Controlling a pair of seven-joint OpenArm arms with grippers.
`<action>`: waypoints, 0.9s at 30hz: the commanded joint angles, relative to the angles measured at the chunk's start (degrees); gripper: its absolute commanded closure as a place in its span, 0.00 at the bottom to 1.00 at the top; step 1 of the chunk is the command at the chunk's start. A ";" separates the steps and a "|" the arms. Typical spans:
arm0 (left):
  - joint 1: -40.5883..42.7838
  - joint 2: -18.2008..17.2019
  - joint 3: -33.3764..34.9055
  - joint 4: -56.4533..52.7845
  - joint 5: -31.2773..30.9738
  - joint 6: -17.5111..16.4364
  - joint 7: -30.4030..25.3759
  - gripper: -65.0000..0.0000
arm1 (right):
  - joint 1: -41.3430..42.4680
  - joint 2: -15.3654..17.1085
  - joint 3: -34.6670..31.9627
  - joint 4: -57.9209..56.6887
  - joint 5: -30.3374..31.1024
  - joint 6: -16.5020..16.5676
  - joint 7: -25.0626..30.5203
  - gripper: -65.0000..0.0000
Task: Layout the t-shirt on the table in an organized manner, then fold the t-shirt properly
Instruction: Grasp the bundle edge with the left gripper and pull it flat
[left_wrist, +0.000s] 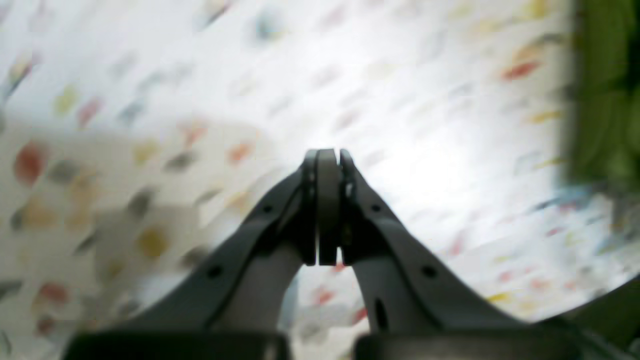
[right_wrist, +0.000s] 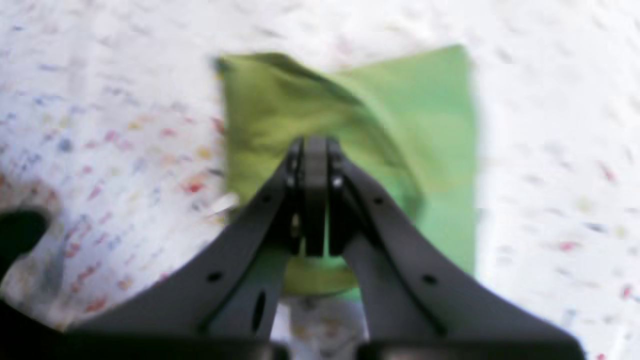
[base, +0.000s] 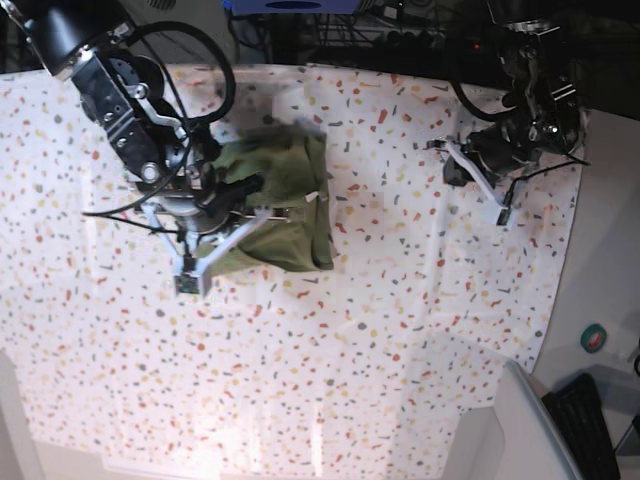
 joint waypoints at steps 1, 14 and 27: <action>-0.59 0.73 0.81 2.28 -1.15 -0.03 -0.77 0.91 | -0.01 0.79 1.88 0.66 -0.58 0.08 1.01 1.00; -5.42 3.46 13.20 -6.60 -20.49 -1.00 -1.13 0.00 | -3.35 5.98 6.63 -0.39 -0.58 0.17 1.10 1.00; -9.56 3.72 23.13 -22.34 -19.78 7.27 -11.59 0.00 | -5.55 5.98 12.69 -0.13 -0.58 0.35 1.10 1.00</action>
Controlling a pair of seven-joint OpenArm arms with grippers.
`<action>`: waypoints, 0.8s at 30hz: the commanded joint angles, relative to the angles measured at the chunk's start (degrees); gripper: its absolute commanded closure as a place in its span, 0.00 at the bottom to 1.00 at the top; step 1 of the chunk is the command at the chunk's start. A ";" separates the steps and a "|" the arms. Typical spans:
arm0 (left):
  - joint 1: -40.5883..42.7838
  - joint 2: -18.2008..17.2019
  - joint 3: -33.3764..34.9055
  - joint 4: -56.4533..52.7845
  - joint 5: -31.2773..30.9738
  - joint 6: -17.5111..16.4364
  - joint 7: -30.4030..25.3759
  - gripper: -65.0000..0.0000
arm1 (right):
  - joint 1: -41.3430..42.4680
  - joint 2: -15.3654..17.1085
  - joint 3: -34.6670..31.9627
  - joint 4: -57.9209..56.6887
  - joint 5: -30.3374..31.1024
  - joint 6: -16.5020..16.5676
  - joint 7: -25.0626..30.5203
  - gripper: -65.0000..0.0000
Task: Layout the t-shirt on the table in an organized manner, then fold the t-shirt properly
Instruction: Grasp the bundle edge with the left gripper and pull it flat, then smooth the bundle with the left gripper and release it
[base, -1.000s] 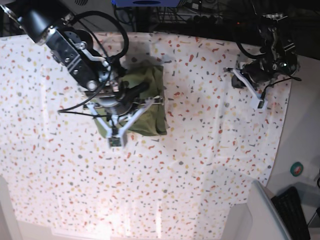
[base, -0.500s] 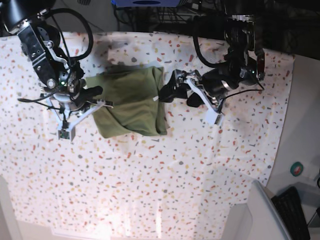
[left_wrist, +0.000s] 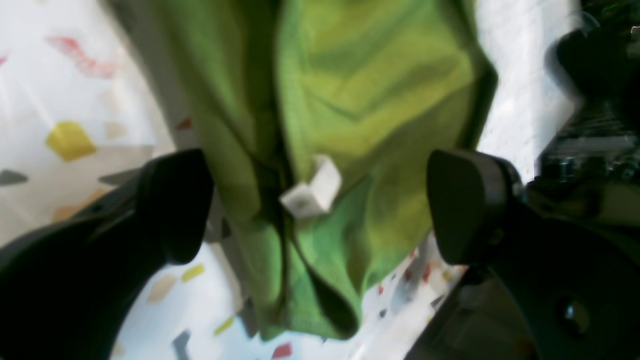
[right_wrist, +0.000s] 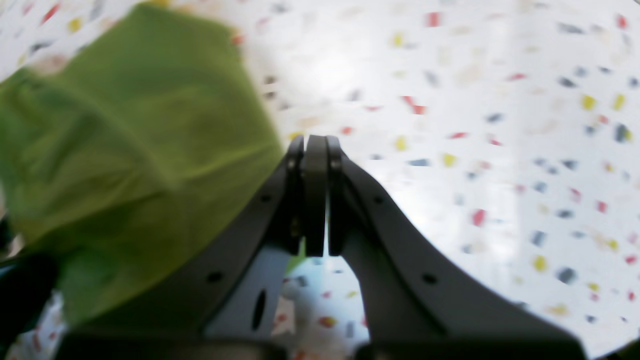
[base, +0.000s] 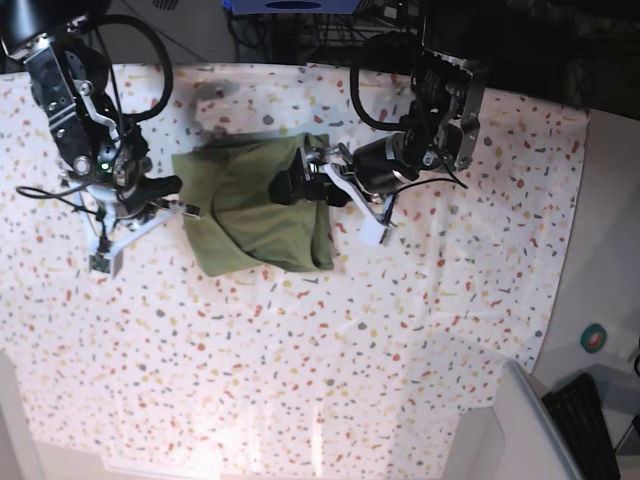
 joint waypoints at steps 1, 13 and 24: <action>-0.97 -0.10 -0.08 -0.79 1.20 1.63 0.30 0.00 | 0.68 0.41 1.09 1.03 -0.56 0.30 1.08 1.00; -3.96 1.57 0.27 -4.22 4.01 8.49 0.65 0.69 | -4.86 -1.00 19.64 1.12 -0.47 14.19 1.08 1.00; -19.26 -10.91 27.18 -2.72 5.15 9.10 13.67 1.00 | -6.62 -1.00 27.47 0.85 -0.47 15.95 1.08 1.00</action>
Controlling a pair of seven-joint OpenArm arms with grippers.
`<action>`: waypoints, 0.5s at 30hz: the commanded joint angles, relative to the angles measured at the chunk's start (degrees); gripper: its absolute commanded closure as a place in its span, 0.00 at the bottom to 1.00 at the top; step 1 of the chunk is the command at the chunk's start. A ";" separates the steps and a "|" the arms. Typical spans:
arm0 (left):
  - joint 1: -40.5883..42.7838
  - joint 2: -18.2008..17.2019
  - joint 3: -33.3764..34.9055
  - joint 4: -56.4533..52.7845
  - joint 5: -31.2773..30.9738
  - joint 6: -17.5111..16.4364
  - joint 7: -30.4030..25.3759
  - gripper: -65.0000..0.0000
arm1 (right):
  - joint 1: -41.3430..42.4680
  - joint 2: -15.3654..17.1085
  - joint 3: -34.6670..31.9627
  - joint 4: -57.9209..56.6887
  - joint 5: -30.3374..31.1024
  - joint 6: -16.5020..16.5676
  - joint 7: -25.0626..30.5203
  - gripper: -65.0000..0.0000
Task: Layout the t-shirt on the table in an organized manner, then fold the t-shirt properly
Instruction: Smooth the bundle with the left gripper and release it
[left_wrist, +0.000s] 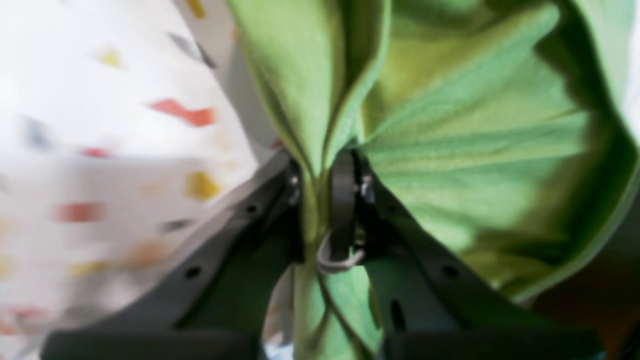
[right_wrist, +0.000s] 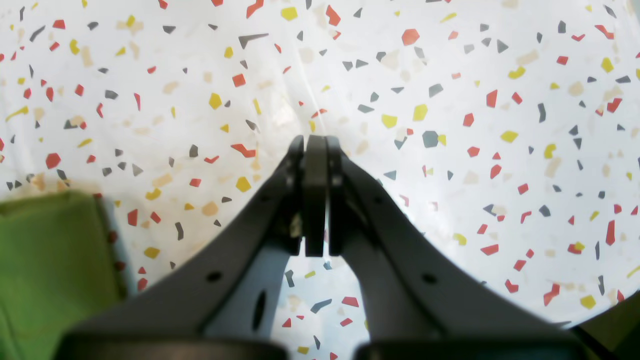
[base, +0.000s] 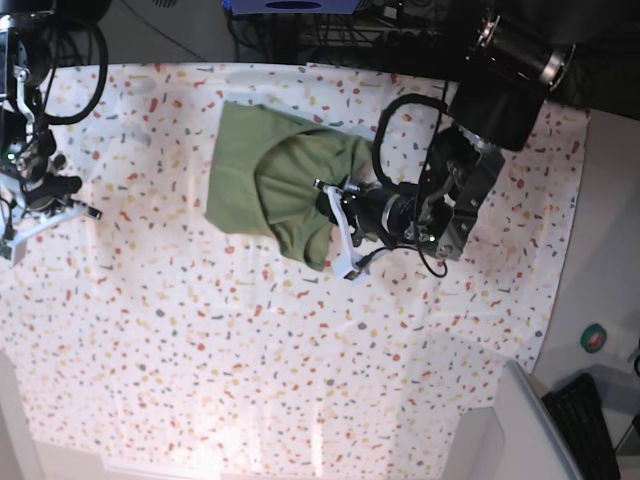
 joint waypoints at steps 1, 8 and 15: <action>-3.62 -1.79 4.71 1.54 0.54 -0.01 -0.15 1.00 | 0.53 0.75 0.47 0.83 -0.10 0.39 0.97 1.00; -20.94 -4.25 42.34 3.47 0.54 -0.01 -7.45 1.00 | 0.00 0.66 0.30 0.83 0.17 0.39 0.97 1.00; -24.89 2.96 49.20 2.86 1.33 -0.01 -11.05 1.00 | -1.50 -0.57 0.39 0.83 -0.10 0.39 0.97 1.00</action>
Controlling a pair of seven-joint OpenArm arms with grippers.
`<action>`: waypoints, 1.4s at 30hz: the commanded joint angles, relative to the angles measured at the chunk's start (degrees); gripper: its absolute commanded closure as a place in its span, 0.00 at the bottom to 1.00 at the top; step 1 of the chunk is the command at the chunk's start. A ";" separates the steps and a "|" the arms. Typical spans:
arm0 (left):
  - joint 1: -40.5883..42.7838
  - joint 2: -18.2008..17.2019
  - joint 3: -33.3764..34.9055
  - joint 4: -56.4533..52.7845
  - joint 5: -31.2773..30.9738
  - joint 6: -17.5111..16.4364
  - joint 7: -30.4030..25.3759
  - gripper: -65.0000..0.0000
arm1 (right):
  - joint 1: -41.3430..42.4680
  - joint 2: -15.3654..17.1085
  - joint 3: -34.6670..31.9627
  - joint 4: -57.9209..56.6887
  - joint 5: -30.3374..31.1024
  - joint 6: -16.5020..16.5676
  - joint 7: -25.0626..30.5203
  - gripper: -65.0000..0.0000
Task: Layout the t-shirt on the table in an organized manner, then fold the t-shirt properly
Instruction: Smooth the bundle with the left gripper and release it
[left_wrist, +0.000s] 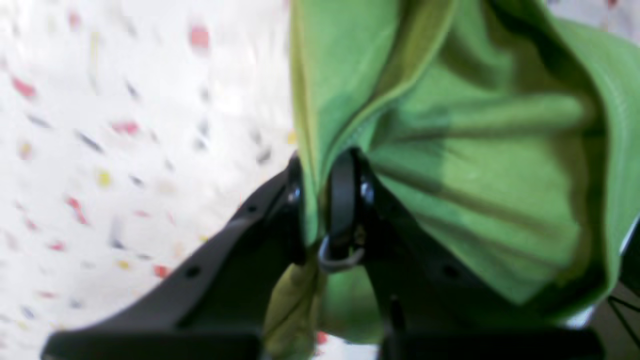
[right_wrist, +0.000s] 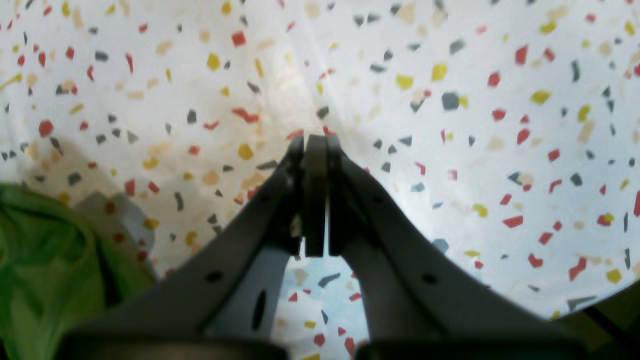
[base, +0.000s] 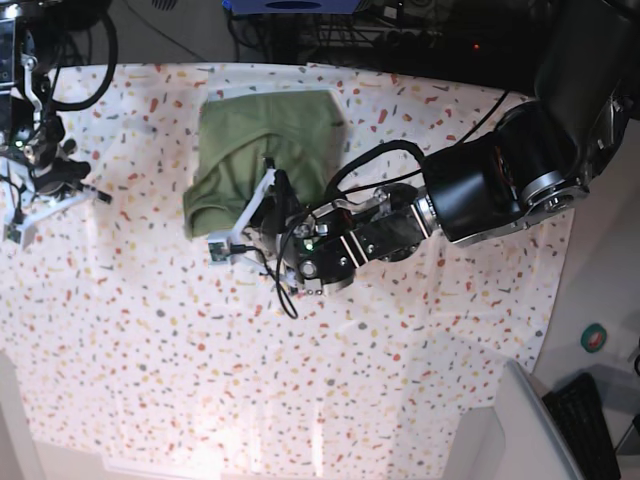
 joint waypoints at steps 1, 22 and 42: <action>-1.90 0.71 -0.57 0.50 2.20 0.38 -0.47 1.00 | 0.71 0.59 0.32 0.87 -0.60 0.30 1.32 1.00; 0.21 4.32 -0.66 0.59 13.01 0.38 -0.47 1.00 | 0.10 -0.29 0.32 0.87 -0.60 0.30 1.32 1.00; 8.39 3.08 -34.07 15.97 12.39 0.38 6.30 0.50 | -5.62 0.23 -5.40 8.96 -0.51 0.48 1.32 1.00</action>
